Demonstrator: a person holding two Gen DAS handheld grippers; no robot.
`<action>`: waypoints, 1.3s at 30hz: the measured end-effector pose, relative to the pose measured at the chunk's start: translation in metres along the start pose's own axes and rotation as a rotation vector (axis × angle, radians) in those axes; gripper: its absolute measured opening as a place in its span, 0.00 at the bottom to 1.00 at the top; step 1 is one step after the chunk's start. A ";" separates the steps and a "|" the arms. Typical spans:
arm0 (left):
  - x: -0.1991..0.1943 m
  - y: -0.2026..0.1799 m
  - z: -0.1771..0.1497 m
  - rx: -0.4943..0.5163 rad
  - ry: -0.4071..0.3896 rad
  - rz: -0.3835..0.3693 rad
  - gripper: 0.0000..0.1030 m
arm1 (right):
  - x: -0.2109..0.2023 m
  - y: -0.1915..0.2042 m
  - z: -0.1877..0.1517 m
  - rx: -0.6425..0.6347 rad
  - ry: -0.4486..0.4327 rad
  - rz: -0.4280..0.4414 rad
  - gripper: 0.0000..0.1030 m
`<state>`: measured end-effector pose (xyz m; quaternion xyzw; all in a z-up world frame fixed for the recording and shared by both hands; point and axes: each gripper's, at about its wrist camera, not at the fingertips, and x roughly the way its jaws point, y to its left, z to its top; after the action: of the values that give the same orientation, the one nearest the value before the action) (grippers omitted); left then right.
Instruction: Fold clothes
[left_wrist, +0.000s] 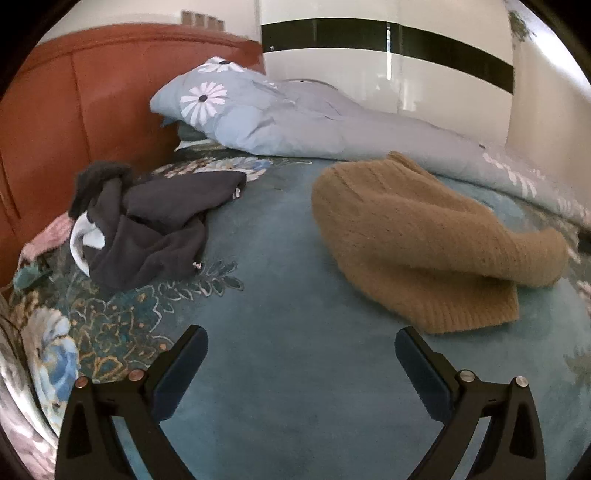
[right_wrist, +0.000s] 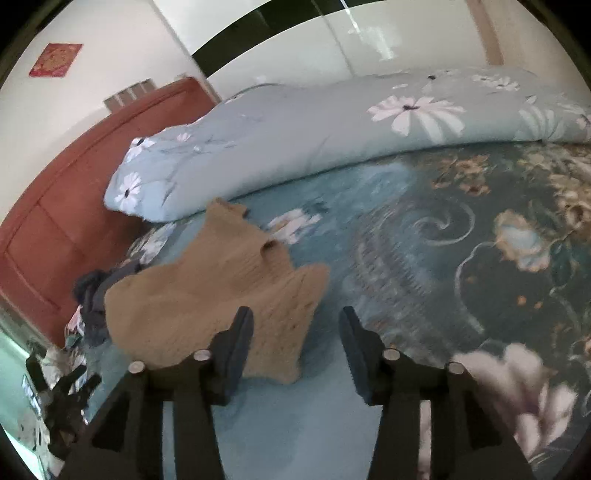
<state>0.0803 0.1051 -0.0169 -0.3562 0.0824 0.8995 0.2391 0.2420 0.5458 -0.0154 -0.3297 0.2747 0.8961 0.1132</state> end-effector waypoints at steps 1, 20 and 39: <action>0.001 0.003 0.001 -0.023 0.001 -0.012 1.00 | 0.003 0.001 -0.004 -0.003 0.010 -0.006 0.49; 0.075 -0.013 0.042 -0.109 0.115 -0.245 1.00 | 0.034 0.011 -0.043 0.058 0.132 0.115 0.60; 0.104 0.001 0.089 -0.118 0.093 -0.304 1.00 | 0.111 0.095 0.017 0.005 0.079 0.195 0.60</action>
<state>-0.0399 0.1712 -0.0228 -0.4191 -0.0144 0.8390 0.3468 0.1121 0.4795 -0.0375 -0.3364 0.3120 0.8884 0.0154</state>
